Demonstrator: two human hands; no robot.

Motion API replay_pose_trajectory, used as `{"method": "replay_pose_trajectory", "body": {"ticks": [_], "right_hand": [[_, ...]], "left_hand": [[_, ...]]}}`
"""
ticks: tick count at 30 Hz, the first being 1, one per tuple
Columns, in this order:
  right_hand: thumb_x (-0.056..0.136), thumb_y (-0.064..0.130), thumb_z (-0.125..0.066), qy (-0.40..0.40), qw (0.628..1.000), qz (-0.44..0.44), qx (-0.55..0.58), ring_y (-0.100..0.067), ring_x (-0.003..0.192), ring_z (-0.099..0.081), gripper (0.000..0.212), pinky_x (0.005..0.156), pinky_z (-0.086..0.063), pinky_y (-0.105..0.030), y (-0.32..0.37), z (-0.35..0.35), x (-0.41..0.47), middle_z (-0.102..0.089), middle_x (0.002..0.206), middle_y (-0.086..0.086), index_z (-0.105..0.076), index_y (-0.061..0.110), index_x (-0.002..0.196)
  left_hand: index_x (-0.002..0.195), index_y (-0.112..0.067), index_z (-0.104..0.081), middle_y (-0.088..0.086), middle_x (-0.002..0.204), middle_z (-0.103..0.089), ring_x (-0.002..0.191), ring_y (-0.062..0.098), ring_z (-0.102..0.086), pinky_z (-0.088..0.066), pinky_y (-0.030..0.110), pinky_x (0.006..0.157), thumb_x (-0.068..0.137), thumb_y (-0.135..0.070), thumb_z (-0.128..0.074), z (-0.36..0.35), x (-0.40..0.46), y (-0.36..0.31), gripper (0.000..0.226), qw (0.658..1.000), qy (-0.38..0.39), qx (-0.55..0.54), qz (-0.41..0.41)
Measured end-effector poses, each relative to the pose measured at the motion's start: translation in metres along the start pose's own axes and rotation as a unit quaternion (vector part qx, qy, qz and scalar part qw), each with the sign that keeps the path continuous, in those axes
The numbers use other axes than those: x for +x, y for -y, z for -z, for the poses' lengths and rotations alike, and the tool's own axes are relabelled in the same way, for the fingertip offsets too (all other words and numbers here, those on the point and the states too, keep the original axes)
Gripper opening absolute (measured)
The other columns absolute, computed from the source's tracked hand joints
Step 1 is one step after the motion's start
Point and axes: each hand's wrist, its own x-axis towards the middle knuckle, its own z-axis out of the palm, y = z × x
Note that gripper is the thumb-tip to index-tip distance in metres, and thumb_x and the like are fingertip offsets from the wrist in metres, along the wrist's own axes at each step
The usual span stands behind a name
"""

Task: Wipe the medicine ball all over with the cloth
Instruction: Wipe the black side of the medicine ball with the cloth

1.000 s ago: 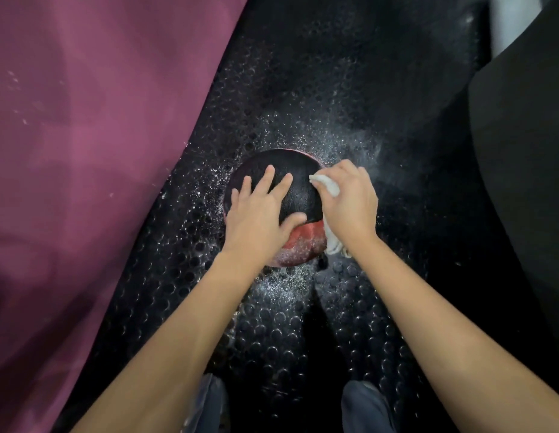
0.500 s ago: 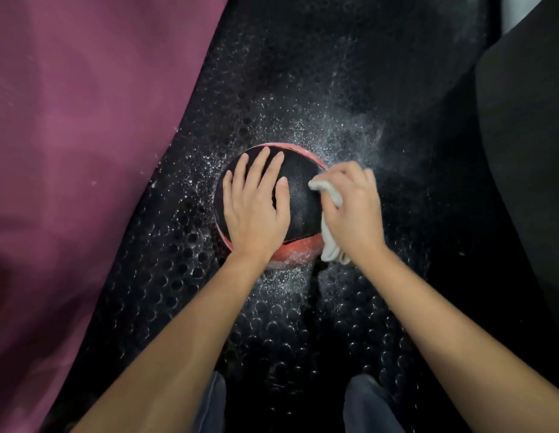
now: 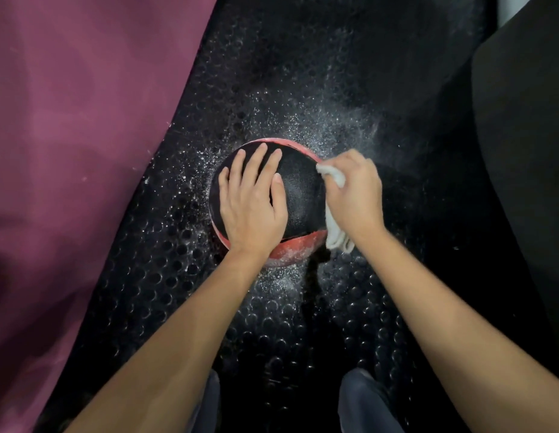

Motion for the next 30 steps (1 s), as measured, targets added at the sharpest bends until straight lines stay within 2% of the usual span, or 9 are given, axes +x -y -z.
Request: {"method": "replay_pose_trajectory", "body": {"ticks": [3, 6, 8, 14, 18, 20, 23, 27, 30], "right_hand": [[0.089, 0.005, -0.058, 0.004, 0.999, 0.042, 0.012, -0.022, 0.09, -0.051, 0.018, 0.073, -0.032, -0.024, 0.006, 0.005, -0.022, -0.062, 0.096, -0.002, -0.073, 0.014, 0.096], [0.088, 0.005, -0.056, 0.001, 1.0, -0.001, 0.007, -0.026, 0.091, -0.055, 0.021, 0.072, -0.033, -0.026, 0.001, 0.006, 0.003, -0.063, 0.097, -0.003, -0.073, 0.017, 0.09], [0.089, 0.006, -0.053, 0.009, 0.999, -0.02, -0.035, -0.028, 0.095, -0.053, 0.023, 0.073, -0.036, -0.029, 0.003, 0.004, 0.016, -0.062, 0.101, -0.004, -0.073, 0.017, 0.093], [0.093, 0.013, -0.05, 0.057, 0.99, 0.075, -0.106, -0.023, 0.097, -0.047, 0.021, 0.075, -0.042, -0.034, 0.025, 0.005, 0.029, -0.058, 0.105, -0.001, -0.07, 0.016, 0.1], [0.091, 0.015, -0.055, 0.054, 0.997, 0.024, -0.054, -0.027, 0.093, -0.054, 0.017, 0.075, -0.044, -0.037, 0.006, 0.013, 0.017, -0.06, 0.098, -0.004, -0.072, 0.013, 0.094], [0.09, 0.014, -0.055, 0.051, 0.996, 0.009, -0.066, -0.029, 0.092, -0.055, 0.017, 0.071, -0.041, -0.033, 0.005, 0.012, 0.014, -0.06, 0.098, -0.006, -0.072, 0.011, 0.092], [0.091, 0.012, -0.052, 0.064, 0.992, 0.031, -0.102, -0.028, 0.096, -0.053, 0.018, 0.07, -0.038, -0.031, 0.02, 0.008, 0.027, -0.06, 0.1, -0.006, -0.07, 0.009, 0.093], [0.092, 0.014, -0.054, 0.08, 0.993, 0.029, -0.079, -0.026, 0.098, -0.054, 0.018, 0.073, -0.04, -0.031, 0.031, 0.008, 0.041, -0.062, 0.105, -0.004, -0.069, 0.015, 0.1], [0.092, 0.016, -0.053, 0.08, 0.995, 0.003, -0.061, -0.021, 0.09, -0.052, 0.013, 0.068, -0.035, -0.03, 0.032, 0.008, 0.045, -0.063, 0.099, -0.002, -0.062, 0.015, 0.101]], "left_hand": [[0.135, -0.019, -0.056, 0.0, 0.145, -0.05, 0.139, 0.026, -0.037, -0.022, 0.047, 0.115, 0.098, -0.031, -0.029, 0.003, 0.001, 0.005, 0.048, 1.0, 0.001, -0.006, 0.004], [0.136, -0.017, -0.056, 0.001, 0.144, -0.051, 0.138, 0.027, -0.038, -0.026, 0.049, 0.113, 0.098, -0.03, -0.03, 0.001, -0.008, 0.002, 0.047, 1.0, -0.001, 0.004, -0.022], [0.135, -0.016, -0.056, 0.002, 0.143, -0.052, 0.137, 0.029, -0.04, -0.028, 0.051, 0.112, 0.098, -0.029, -0.03, -0.002, -0.011, -0.003, 0.047, 0.999, -0.003, 0.021, -0.029], [0.135, -0.017, -0.057, 0.003, 0.142, -0.053, 0.135, 0.03, -0.042, -0.029, 0.051, 0.11, 0.098, -0.031, -0.03, -0.004, -0.006, -0.005, 0.048, 0.999, 0.002, 0.036, -0.026], [0.134, -0.017, -0.057, 0.001, 0.142, -0.053, 0.136, 0.028, -0.041, -0.028, 0.05, 0.112, 0.098, -0.029, -0.029, 0.0, 0.0, 0.003, 0.047, 1.0, -0.009, 0.002, -0.012], [0.135, -0.017, -0.057, 0.001, 0.143, -0.052, 0.137, 0.028, -0.04, -0.027, 0.049, 0.112, 0.098, -0.029, -0.028, 0.001, -0.001, 0.004, 0.048, 1.0, -0.008, -0.001, -0.01], [0.136, -0.016, -0.055, 0.001, 0.144, -0.05, 0.137, 0.029, -0.039, -0.025, 0.049, 0.112, 0.098, -0.03, -0.027, 0.0, -0.006, 0.001, 0.049, 1.0, 0.011, 0.016, -0.016], [0.143, -0.016, -0.047, 0.0, 0.15, -0.043, 0.142, 0.025, -0.031, -0.015, 0.043, 0.117, 0.098, -0.032, -0.021, 0.005, 0.005, 0.002, 0.054, 0.999, 0.039, -0.011, 0.0], [0.145, -0.01, -0.042, 0.002, 0.154, -0.036, 0.146, 0.02, -0.023, -0.006, 0.031, 0.12, 0.098, -0.031, -0.02, 0.01, 0.008, 0.013, 0.055, 0.995, 0.059, -0.076, -0.009]]}}
